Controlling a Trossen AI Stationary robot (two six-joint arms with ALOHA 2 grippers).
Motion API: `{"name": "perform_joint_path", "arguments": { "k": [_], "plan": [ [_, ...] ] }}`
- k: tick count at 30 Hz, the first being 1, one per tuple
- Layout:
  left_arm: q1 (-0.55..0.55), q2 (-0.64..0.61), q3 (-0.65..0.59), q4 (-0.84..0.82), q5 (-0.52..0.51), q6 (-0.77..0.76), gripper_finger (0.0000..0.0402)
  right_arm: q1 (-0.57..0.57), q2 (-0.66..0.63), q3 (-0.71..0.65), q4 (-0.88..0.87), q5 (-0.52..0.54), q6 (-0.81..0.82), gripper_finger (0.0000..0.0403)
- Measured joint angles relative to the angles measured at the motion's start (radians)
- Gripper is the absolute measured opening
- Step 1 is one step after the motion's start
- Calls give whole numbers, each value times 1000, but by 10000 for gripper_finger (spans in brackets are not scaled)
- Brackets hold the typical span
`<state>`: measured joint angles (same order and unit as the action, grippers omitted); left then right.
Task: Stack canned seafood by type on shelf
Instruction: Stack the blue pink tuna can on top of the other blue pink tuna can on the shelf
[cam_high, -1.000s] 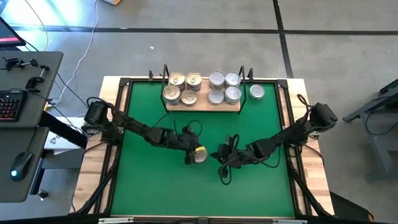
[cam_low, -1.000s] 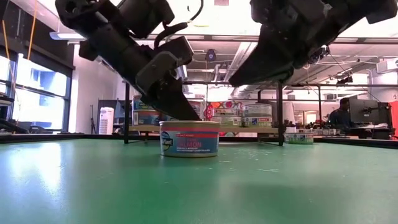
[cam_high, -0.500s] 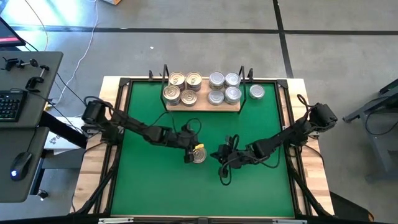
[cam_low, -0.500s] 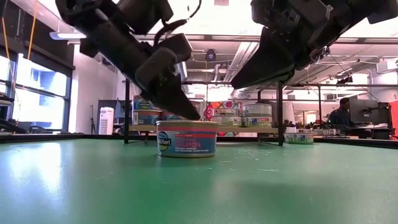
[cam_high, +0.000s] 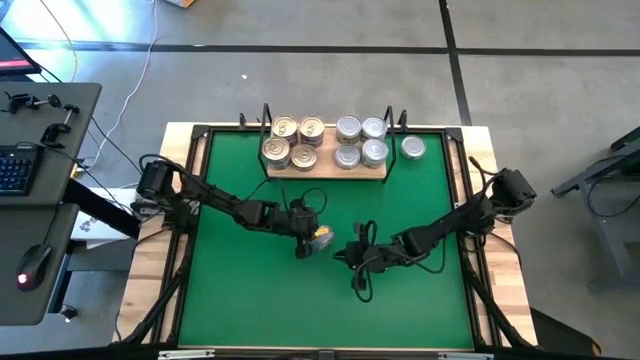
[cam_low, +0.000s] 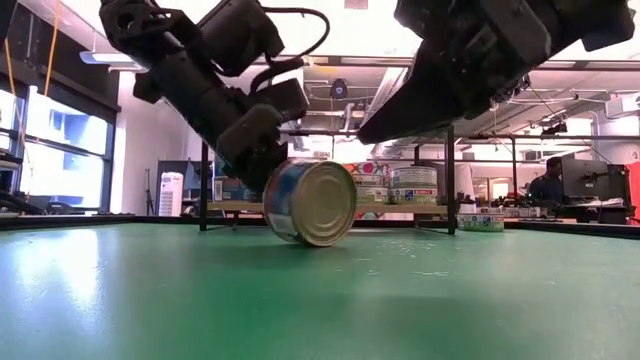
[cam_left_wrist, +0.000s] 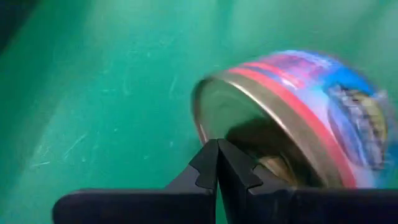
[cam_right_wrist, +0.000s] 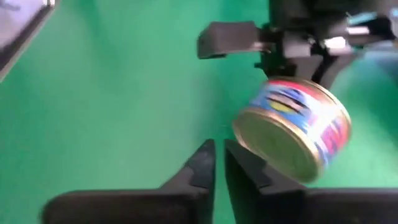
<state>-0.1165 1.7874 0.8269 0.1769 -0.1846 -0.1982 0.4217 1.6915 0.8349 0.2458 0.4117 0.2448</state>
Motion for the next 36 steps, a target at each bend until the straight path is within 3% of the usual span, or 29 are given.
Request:
{"name": "perform_joint_path", "arguments": {
  "k": [6, 12, 18, 27, 33, 36],
  "plan": [
    [-9, 1, 0, 10, 0, 19, 0, -7, 7, 0, -7, 6, -177, 116],
    [-8, 1, 0, 10, -1, 20, 0, -88, -41, 39, -215, 13, -214, 249],
    [-8, 1, 0, 41, -1, 34, 0, -236, -38, 63, -282, -179, -377, 329],
    [-8, 1, 0, 64, -1, 46, 0, -364, 11, 63, -187, -454, -658, 335],
    [-28, -38, 0, 12, -26, 70, 0, -355, 46, 62, -134, -476, -689, 307],
    [-65, -110, 0, -116, -120, 64, 0, -334, 46, 62, -136, -478, -671, 268]
  ]
}}
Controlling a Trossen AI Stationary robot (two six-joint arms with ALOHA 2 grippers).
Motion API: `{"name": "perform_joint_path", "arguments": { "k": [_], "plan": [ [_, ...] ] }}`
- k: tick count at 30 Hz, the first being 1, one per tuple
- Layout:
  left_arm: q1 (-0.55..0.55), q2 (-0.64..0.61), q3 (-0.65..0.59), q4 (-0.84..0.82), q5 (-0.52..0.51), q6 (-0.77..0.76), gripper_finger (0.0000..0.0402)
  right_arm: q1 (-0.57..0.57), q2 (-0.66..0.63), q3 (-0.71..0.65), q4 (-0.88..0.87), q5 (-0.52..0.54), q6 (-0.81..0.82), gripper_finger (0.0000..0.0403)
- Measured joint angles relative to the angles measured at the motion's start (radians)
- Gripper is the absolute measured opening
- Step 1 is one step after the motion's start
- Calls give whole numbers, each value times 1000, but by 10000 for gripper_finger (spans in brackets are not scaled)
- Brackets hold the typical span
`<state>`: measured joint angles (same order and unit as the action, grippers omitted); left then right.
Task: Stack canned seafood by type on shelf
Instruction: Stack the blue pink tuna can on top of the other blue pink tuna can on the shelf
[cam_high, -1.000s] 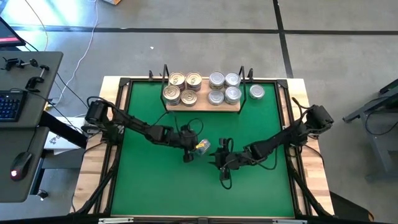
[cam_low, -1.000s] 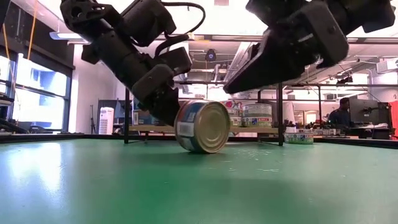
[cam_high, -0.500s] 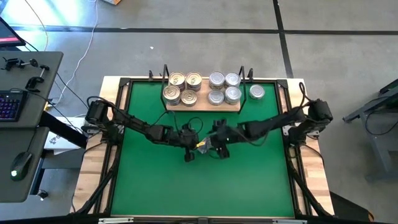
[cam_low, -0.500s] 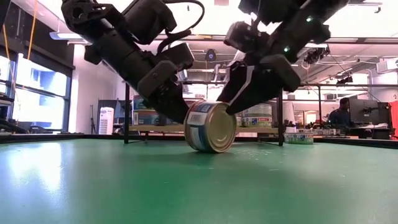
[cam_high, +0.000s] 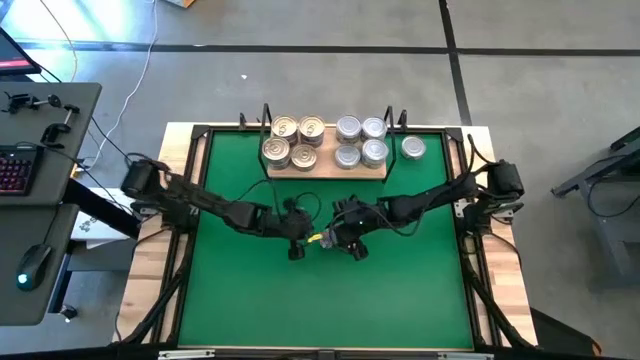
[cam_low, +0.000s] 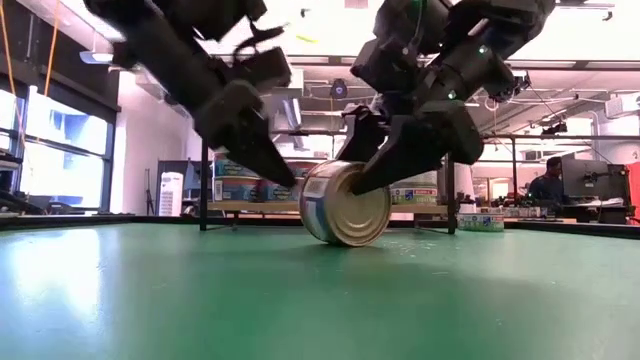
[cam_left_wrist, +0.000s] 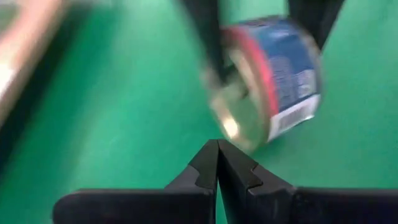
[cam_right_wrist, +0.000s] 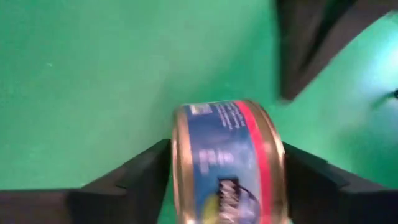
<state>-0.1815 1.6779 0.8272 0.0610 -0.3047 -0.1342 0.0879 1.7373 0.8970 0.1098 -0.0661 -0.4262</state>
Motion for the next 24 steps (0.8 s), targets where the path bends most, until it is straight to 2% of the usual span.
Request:
{"name": "perform_joint_path", "arguments": {
  "k": [3, 5, 8, 10, 14, 18, 24],
  "plan": [
    [-62, -104, 0, -194, -156, -70, 0, 25, -2, 0, 1, 10, 13, 209],
    [-116, -175, 0, -336, -261, -162, 0, 46, -2, 0, 8, 57, 30, 179],
    [-213, -256, 0, -531, -410, -348, 0, 75, -2, 29, -8, 166, 36, 181],
    [-278, -286, 0, -622, -504, -466, 0, 88, -2, 72, -9, 256, -15, 181],
    [-389, -299, -24, -663, -687, -638, 0, 77, 2, 173, -7, 490, -167, 181],
    [-456, -299, -66, -661, -753, -762, 0, -7, 35, 268, 17, 608, -344, 181],
    [-520, -299, -104, -660, -760, -863, 0, -143, 150, 366, 75, 616, -557, 181]
  ]
}}
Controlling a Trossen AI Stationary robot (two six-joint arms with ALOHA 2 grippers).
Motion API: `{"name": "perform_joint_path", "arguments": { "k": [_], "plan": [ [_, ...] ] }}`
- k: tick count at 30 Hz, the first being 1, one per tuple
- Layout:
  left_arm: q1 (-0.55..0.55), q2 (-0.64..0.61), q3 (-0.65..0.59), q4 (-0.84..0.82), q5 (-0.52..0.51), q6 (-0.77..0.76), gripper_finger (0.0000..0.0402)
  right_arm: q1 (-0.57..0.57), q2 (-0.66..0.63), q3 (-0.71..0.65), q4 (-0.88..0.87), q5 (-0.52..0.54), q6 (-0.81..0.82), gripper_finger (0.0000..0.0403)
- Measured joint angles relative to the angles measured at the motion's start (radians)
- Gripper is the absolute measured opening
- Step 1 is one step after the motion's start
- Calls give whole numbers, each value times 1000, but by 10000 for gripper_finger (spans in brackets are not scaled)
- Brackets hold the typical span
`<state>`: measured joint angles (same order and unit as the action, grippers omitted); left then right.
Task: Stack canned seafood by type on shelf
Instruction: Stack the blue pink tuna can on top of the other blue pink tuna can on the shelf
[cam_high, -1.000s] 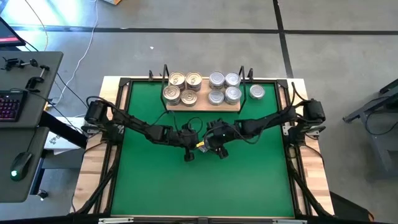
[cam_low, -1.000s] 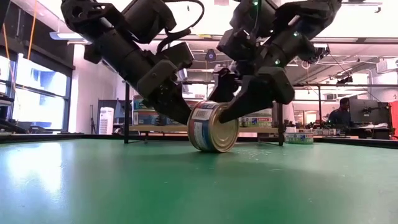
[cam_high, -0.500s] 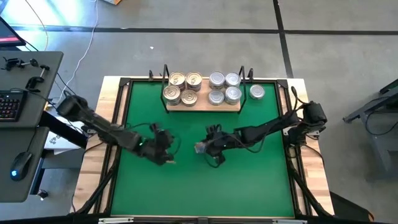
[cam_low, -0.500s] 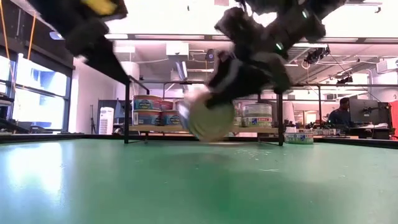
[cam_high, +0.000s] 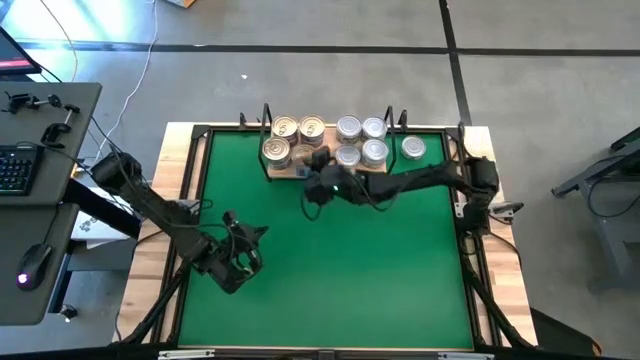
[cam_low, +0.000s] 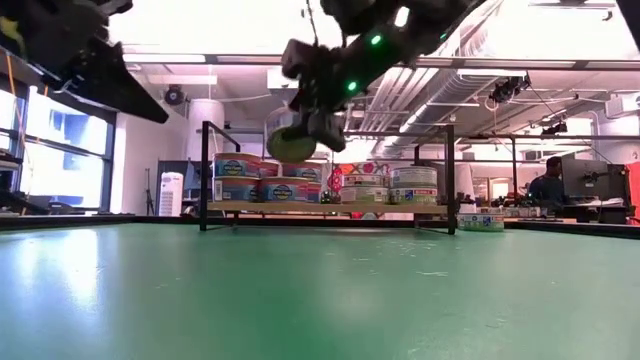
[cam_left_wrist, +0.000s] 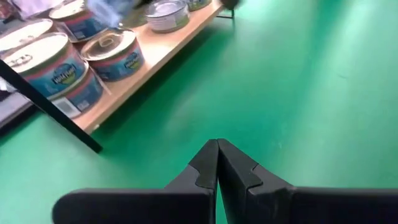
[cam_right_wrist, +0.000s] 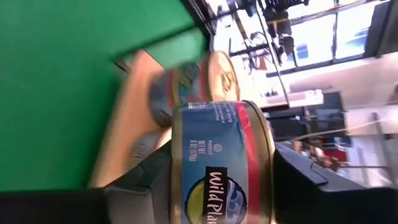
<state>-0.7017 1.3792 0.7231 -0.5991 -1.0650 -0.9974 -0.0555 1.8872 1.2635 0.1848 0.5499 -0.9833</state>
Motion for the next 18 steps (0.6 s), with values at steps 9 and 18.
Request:
{"name": "perform_joint_path", "arguments": {
  "k": [9, 18],
  "plan": [
    [-34, 1, -34, 26, -6, -50, 0, -83, 138, 131, 8, 17, -98, 181],
    [-34, 1, -34, 45, -14, -48, 0, -95, 145, 136, 8, 22, -31, 252]
  ]
}}
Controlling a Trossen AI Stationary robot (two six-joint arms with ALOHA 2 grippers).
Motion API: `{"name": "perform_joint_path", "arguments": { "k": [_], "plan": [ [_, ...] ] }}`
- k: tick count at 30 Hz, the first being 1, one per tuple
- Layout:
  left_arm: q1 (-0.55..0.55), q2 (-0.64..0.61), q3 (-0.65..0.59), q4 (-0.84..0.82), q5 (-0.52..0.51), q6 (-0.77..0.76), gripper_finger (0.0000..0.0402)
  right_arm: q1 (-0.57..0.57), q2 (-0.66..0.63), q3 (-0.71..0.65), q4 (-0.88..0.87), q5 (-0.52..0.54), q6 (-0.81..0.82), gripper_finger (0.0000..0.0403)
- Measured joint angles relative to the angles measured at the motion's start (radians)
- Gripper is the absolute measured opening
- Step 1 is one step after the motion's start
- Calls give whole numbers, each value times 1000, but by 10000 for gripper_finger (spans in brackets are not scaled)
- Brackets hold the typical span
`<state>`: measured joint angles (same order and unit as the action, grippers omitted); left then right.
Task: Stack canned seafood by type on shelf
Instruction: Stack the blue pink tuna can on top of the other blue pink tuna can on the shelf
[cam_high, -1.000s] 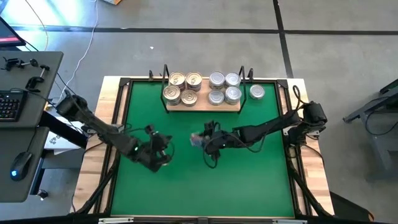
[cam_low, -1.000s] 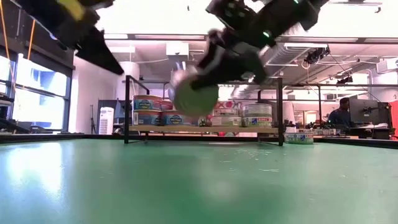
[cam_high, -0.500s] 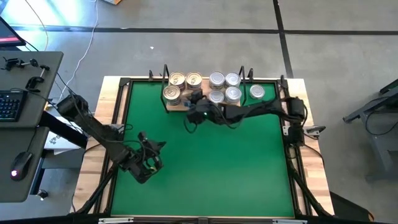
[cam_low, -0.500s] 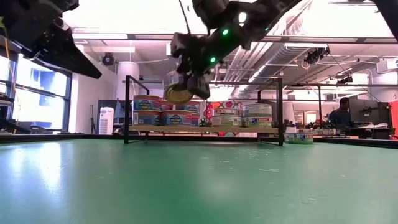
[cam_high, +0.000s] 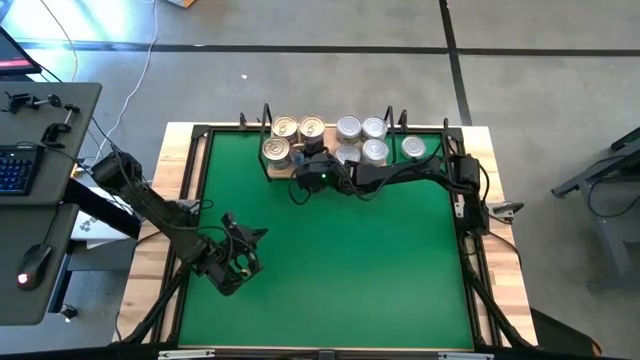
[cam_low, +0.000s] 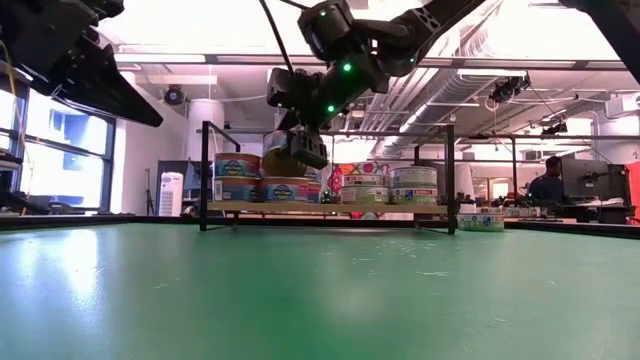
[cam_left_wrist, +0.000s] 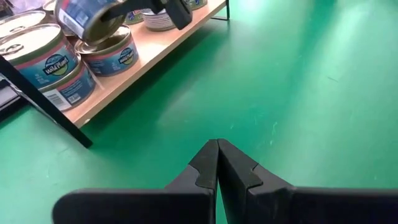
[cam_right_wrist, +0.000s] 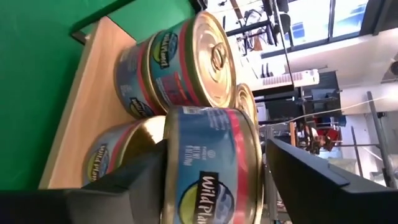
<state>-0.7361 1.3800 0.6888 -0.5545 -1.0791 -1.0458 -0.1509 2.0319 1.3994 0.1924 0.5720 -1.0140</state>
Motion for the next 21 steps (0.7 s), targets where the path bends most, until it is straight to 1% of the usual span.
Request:
{"name": "perform_joint_path", "arguments": {
  "k": [3, 9, 11, 16, 18, 21],
  "plan": [
    [0, 0, 0, 0, -1, 0, 0, 0, 0, 0, -8, -1, 2, 262],
    [0, 0, 0, 0, -1, 0, 0, 3, 0, 0, -37, -3, 11, 266],
    [0, 0, 0, 0, -1, 1, 0, 8, -2, 1, -71, -5, 27, 266],
    [0, 0, 0, 0, -2, 1, 0, 10, -5, 55, -223, -104, 136, 267],
    [0, 0, 0, 0, -2, 1, 0, 5, -7, 79, -257, -122, 164, 267],
    [0, 0, 0, 1, -2, 1, 0, -7, -8, 99, -265, -132, 194, 267]
  ]
}}
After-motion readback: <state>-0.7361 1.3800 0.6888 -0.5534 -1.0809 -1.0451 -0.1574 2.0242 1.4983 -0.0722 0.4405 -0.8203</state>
